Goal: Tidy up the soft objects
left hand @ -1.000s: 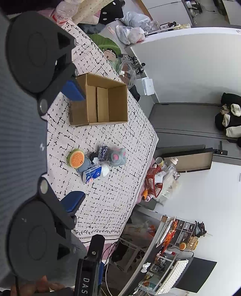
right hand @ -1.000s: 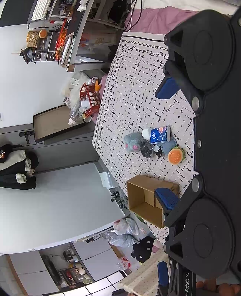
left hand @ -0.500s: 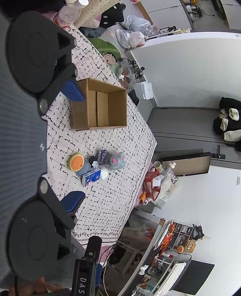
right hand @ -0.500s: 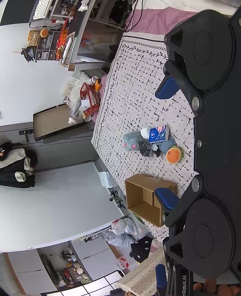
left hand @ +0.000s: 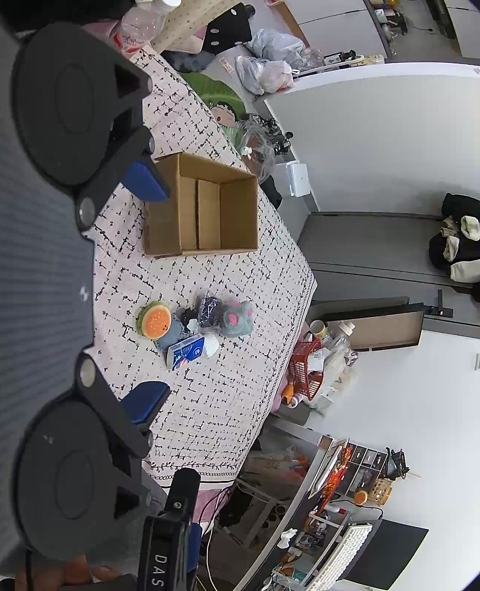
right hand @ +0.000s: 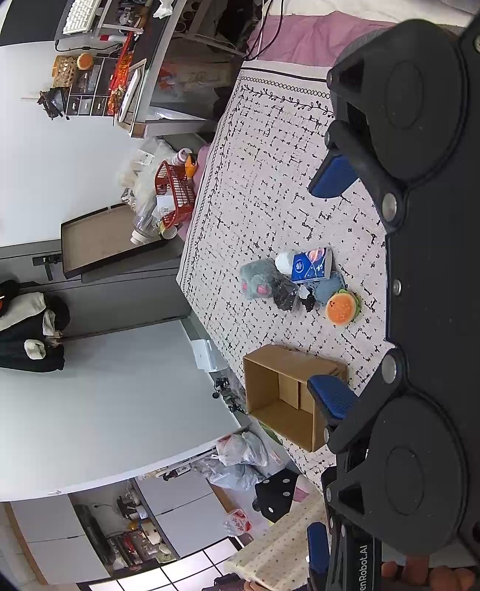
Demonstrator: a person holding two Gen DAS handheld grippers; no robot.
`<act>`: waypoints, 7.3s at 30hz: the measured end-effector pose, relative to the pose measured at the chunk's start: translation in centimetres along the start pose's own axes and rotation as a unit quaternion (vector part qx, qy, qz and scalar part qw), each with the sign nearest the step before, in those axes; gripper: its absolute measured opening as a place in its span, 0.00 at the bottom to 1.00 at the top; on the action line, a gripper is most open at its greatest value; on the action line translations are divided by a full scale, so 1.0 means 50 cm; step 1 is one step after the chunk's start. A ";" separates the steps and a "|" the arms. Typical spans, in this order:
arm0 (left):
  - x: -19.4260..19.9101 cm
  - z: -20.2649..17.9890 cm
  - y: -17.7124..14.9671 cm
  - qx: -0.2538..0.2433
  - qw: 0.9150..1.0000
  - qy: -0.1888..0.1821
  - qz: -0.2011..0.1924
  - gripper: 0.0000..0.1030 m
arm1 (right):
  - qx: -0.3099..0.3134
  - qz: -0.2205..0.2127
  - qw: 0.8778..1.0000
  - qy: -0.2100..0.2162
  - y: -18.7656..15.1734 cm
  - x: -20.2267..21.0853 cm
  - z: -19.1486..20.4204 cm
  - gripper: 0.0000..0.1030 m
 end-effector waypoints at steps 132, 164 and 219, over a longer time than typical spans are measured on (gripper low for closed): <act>-0.435 0.069 0.041 0.193 0.978 0.028 0.068 0.17 | -0.077 0.193 0.976 0.060 -0.008 -0.552 -0.079 0.52; -0.400 0.271 0.064 0.222 0.970 0.082 0.049 0.17 | -0.059 0.071 0.980 0.177 0.076 -0.520 0.099 0.52; -0.369 0.332 0.105 0.180 0.974 0.126 0.056 0.86 | -0.051 0.145 0.972 0.176 0.081 -0.537 0.188 1.00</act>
Point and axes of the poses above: each gripper's, at about its wrist camera, not at the fingertips, and x roughly against the way its jaws point, z to its left, y to its top, the point moved 7 cm from there along -x, roughly the way its jaws point
